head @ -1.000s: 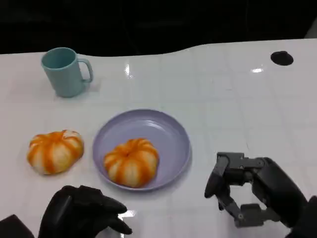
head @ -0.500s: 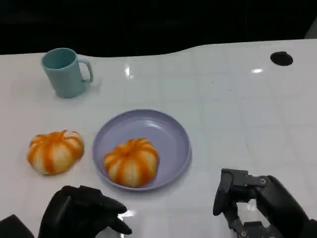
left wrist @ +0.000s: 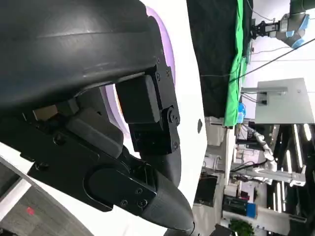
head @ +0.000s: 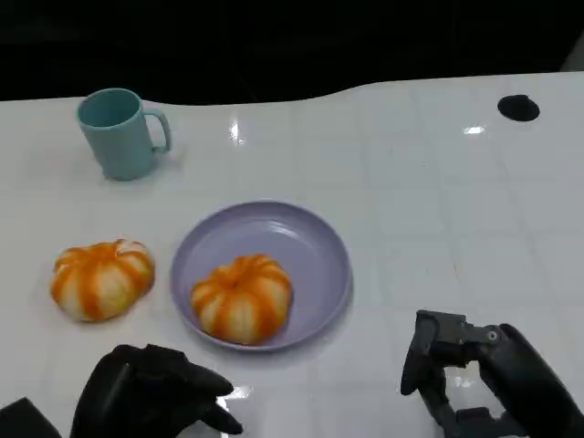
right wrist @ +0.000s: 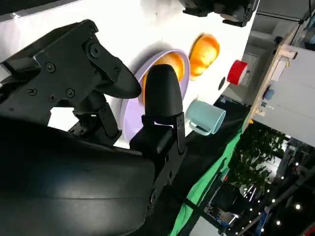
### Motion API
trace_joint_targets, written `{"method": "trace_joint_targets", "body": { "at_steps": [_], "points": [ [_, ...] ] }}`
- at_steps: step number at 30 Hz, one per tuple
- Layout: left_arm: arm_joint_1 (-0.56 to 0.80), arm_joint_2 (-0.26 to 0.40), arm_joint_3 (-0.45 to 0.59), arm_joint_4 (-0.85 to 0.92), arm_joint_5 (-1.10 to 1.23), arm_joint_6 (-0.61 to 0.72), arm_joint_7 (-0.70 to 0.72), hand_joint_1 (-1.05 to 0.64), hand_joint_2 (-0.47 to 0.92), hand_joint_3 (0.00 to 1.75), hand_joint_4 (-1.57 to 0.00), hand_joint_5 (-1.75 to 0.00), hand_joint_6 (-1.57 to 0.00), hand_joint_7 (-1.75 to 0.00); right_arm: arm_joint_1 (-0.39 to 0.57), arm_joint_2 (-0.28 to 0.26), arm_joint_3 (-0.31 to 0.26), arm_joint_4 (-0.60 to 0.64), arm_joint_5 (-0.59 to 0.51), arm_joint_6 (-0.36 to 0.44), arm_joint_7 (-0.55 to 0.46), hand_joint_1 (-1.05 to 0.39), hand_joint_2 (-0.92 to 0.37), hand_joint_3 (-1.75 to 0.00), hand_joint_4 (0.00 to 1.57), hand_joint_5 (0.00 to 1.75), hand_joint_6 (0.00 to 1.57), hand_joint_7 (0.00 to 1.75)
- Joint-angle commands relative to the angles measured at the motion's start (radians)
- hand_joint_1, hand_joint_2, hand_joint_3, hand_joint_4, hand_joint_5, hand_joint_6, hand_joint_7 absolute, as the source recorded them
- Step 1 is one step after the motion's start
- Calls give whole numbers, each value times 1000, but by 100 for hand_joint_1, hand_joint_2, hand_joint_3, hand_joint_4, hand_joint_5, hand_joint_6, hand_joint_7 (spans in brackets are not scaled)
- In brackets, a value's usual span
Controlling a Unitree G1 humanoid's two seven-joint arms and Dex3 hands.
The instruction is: Grasp the bread from the table and place it into the plate.
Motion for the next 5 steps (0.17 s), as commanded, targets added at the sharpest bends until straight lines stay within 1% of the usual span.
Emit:
{"method": "trace_joint_targets", "body": {
  "at_steps": [1, 5],
  "points": [
    [7, 12, 6, -4, 3, -11, 9, -105, 79, 0, -157, -34, -157, -12, -6, -2, -5, 13, 6, -16, 1, -9, -45, -131, 89, 175, 69, 157],
    [9, 12, 5, -2, 2, -13, 5, -105, 79, 0, -157, -34, -157, -12, -5, -1, -3, 12, -4, -12, -3, -9, -44, -131, 89, 175, 69, 157]
  ]
}}
